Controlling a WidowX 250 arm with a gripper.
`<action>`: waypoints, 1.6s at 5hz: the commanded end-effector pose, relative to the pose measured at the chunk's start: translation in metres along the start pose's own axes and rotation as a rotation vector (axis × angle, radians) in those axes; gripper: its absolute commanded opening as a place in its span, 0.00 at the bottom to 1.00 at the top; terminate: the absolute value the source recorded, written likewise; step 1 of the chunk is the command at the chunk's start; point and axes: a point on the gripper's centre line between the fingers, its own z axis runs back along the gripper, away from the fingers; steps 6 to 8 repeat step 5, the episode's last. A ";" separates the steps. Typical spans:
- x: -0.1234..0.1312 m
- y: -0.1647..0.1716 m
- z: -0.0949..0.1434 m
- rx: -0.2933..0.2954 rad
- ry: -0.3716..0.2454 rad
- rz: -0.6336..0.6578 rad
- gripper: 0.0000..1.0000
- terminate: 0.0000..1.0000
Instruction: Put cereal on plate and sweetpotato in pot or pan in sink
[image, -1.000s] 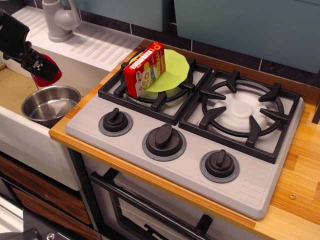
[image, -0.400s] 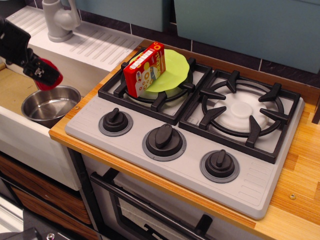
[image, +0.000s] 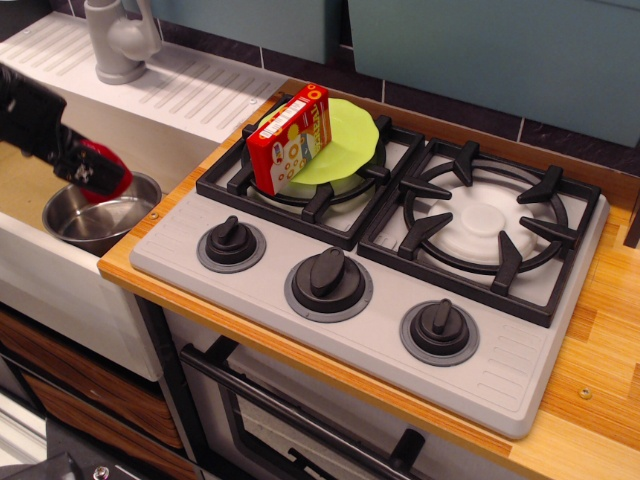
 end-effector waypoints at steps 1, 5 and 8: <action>-0.005 0.006 -0.004 0.028 -0.033 -0.037 0.00 0.00; 0.012 -0.020 0.038 0.097 0.071 -0.009 1.00 1.00; 0.012 -0.020 0.038 0.097 0.071 -0.009 1.00 1.00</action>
